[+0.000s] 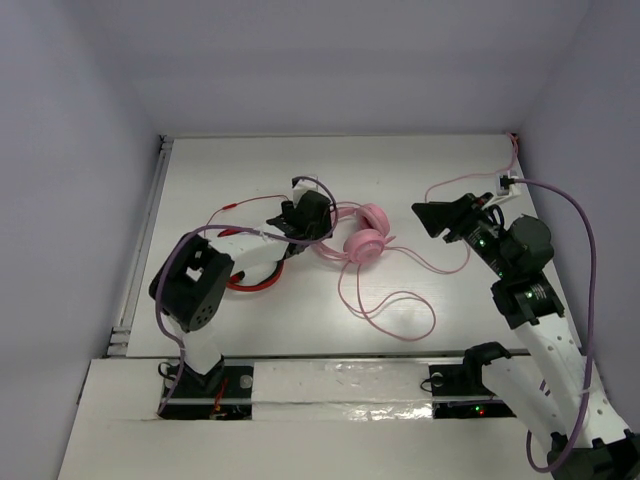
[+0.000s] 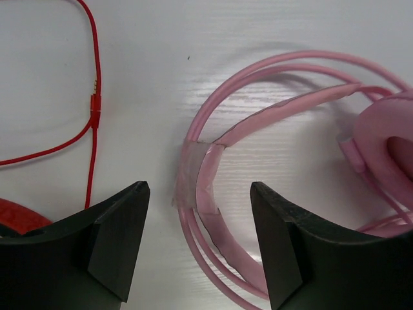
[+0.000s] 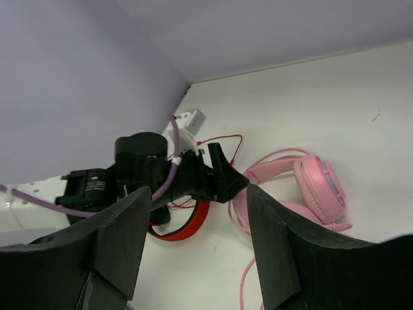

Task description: Wrap the headphones

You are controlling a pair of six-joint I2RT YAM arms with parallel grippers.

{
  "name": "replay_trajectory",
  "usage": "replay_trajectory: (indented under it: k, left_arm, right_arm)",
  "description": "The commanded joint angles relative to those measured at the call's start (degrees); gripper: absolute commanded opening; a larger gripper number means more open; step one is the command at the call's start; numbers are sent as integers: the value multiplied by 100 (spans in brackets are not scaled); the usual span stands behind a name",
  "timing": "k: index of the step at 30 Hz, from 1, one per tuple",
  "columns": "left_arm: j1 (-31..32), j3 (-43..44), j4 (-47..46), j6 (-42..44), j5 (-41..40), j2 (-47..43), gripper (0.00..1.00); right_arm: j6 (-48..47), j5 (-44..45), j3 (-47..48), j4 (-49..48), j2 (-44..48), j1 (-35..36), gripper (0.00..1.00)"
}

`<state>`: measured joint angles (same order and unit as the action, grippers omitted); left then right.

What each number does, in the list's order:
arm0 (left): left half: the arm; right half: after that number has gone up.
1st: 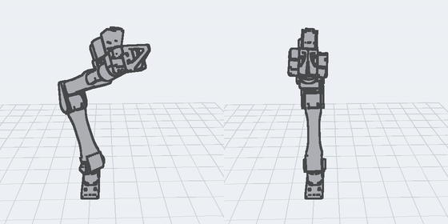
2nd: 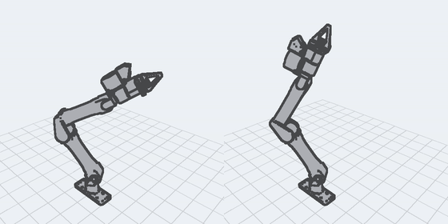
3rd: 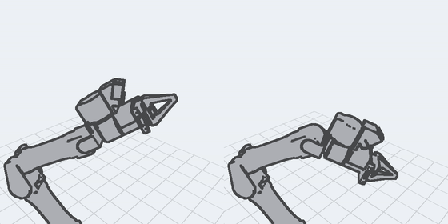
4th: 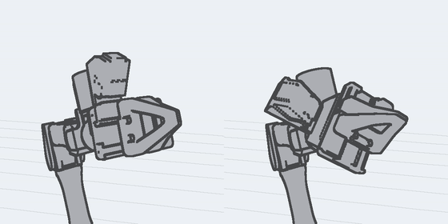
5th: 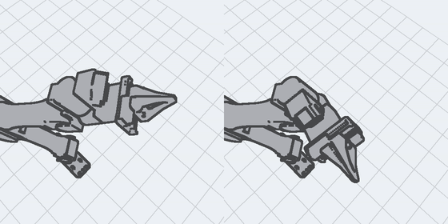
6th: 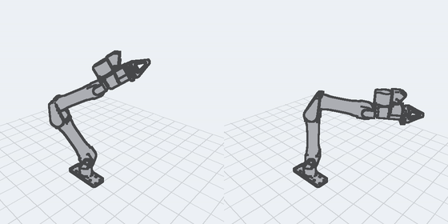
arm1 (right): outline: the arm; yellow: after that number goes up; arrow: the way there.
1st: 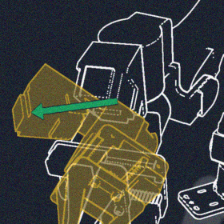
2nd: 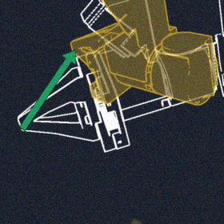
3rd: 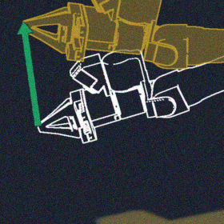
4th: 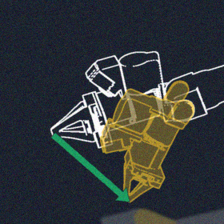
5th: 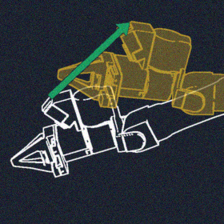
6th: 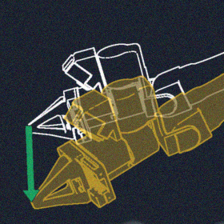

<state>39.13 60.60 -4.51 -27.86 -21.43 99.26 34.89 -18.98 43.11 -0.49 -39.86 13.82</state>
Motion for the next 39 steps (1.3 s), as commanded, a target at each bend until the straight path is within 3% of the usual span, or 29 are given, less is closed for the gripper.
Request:
replay_trajectory:
  k: [1,10,18,21,26,27,30,34,35,37,39]
  left_arm:
    - [6,198,108,114,77,233,61]
    - [6,294,82,114,209,673,58]
    - [59,330,-67,96,341,1086,45]
    - [59,347,-146,114,262,1174,37]
    - [59,321,-269,158,-19,1096,0]
    - [59,330,-252,149,-63,1026,0]
    - [7,382,-95,245,-2,499,0]
    - [6,882,616,456,156,-458,0]
    - [6,1197,801,578,165,-843,0]
    - [6,1811,1468,720,131,-1328,0]
    - [-54,2270,2126,922,122,-1558,0]
  right_arm:
    - [-27,-141,39,-285,83,-29,66]
    - [-9,-185,22,-320,83,-29,67]
    - [26,-132,-31,-373,75,-29,65]
    - [52,-114,-83,-399,74,-29,65]
    - [61,-88,-119,-443,118,-29,64]
    - [61,-88,-119,-434,127,-29,64]
    - [79,-105,-163,-495,119,-29,58]
    - [140,-307,-189,-680,5,-29,15]
    - [140,-351,-163,-750,-22,-29,10]
    - [149,-448,-154,-881,-57,-29,1]
    - [184,-553,-119,-987,-57,-29,0]
